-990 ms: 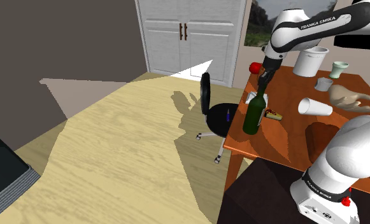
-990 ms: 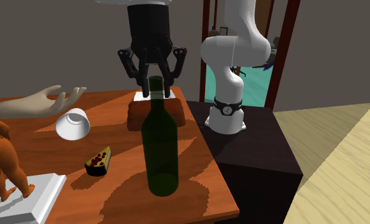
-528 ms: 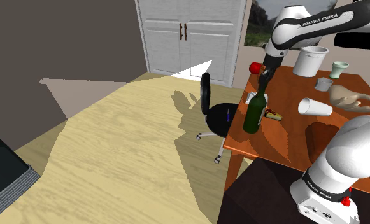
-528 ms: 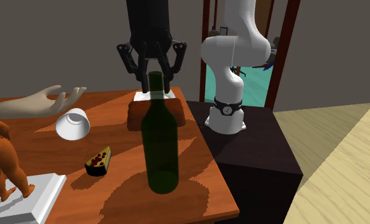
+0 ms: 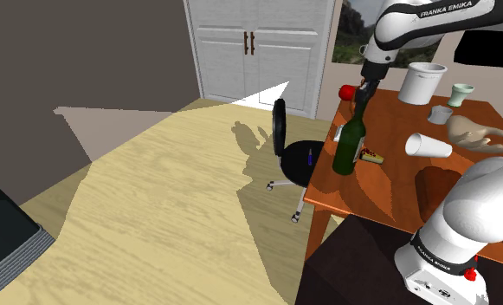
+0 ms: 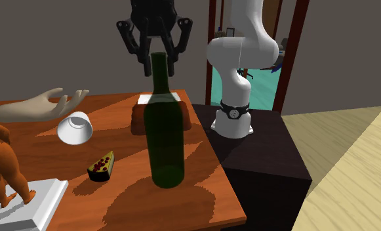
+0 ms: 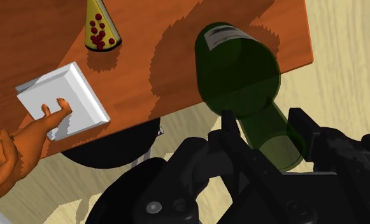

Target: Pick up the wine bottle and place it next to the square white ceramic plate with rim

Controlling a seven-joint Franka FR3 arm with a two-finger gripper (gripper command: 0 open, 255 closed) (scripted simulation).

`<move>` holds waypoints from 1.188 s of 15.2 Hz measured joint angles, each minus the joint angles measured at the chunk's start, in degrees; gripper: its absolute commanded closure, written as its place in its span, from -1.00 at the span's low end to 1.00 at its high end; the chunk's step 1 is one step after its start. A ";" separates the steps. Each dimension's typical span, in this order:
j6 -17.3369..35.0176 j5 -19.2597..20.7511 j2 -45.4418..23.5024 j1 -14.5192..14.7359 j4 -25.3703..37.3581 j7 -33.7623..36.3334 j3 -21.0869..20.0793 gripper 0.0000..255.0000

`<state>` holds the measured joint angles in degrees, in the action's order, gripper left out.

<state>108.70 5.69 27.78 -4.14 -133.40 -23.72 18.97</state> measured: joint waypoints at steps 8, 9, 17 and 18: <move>-5.94 -0.34 0.23 0.22 5.71 0.16 -0.60 1.00; -6.79 -0.36 0.29 0.22 6.51 0.11 -0.64 1.00; -13.09 -0.91 -0.51 0.63 13.59 0.29 -1.21 1.00; -13.85 -0.94 -0.58 0.65 14.41 0.28 -1.25 1.00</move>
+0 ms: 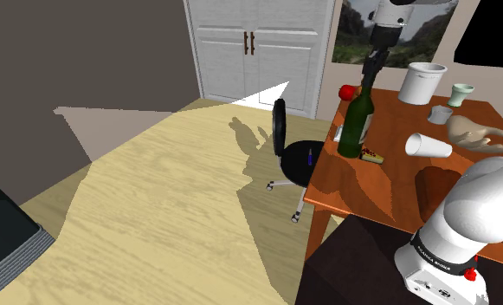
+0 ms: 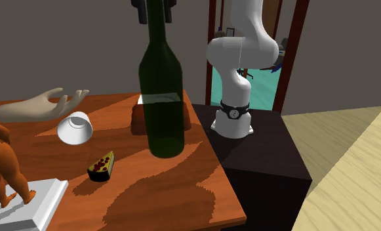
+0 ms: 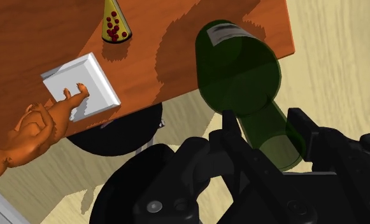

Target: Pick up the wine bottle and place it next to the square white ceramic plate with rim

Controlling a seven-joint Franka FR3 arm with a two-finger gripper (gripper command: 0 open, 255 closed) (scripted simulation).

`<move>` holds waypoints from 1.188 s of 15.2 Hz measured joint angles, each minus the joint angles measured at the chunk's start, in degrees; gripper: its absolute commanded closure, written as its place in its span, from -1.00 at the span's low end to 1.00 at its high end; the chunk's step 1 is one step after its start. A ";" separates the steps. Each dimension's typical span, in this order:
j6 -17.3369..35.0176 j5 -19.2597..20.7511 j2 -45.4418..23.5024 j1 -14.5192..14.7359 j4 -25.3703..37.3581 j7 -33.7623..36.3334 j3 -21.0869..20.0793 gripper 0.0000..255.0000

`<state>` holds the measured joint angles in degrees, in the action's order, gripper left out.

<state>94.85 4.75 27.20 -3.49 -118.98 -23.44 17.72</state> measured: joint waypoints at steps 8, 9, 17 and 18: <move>-5.77 -0.56 -1.67 0.38 7.40 -0.10 -0.21 1.00; -6.53 -0.64 -1.97 0.43 8.45 -0.12 -0.22 1.00; -12.94 -1.22 -4.23 0.78 17.06 -0.40 -0.22 1.00; -13.65 -1.37 -4.84 0.86 18.37 -0.45 -0.17 1.00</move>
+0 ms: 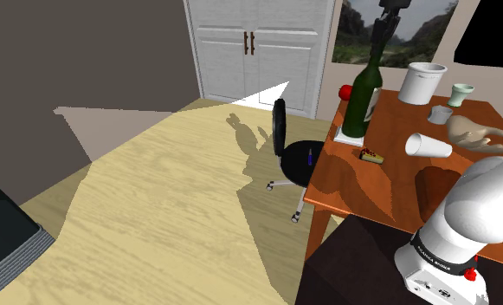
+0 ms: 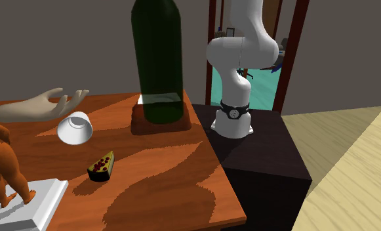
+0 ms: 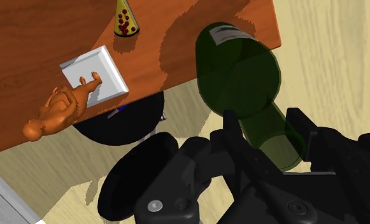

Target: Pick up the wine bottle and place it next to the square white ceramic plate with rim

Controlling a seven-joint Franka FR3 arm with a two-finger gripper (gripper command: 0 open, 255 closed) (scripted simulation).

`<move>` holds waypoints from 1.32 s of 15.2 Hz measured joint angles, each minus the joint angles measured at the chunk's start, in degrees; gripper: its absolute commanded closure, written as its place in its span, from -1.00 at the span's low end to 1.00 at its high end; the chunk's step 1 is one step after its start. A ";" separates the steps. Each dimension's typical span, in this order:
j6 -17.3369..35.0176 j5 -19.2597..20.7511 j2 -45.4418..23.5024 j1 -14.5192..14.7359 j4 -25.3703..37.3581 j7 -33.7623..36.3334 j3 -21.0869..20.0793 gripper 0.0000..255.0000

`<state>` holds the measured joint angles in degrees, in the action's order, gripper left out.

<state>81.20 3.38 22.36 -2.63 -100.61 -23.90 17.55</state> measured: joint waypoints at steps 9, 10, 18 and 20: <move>-7.16 -0.93 -3.94 0.36 10.98 -0.63 0.50 1.00; -8.02 -1.04 -4.35 0.40 12.23 -0.65 0.52 1.00; -15.38 -2.53 -9.94 0.47 24.90 -1.95 1.86 1.00; -17.63 -3.01 -11.41 0.47 28.55 -2.12 2.15 1.00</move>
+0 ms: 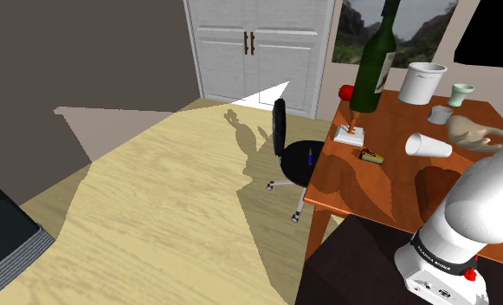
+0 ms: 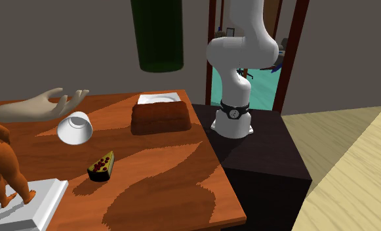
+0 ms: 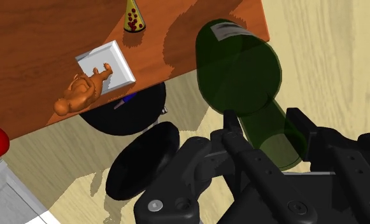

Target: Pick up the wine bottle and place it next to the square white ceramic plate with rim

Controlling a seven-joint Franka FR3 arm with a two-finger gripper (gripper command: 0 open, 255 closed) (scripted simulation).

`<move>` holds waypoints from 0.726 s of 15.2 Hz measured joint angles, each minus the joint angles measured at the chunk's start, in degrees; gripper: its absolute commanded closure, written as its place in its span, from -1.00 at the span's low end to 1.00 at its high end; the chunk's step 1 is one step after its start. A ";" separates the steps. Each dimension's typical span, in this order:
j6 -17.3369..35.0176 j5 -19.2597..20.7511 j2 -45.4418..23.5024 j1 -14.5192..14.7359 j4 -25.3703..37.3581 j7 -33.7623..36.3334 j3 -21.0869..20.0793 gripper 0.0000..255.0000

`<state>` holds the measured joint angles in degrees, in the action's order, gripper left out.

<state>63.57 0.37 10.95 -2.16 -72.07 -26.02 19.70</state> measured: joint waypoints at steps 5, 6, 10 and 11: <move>-5.92 -2.09 -5.53 -0.62 11.05 -1.48 1.78 1.00; -7.57 -2.85 -7.24 -0.98 14.27 -2.03 2.42 1.00; -9.65 -3.15 -7.72 -1.76 16.64 -3.66 3.44 1.00; -9.30 -2.48 -6.36 -2.16 15.03 -4.79 3.88 1.00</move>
<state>54.28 -2.11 4.60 -4.32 -57.04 -30.81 23.58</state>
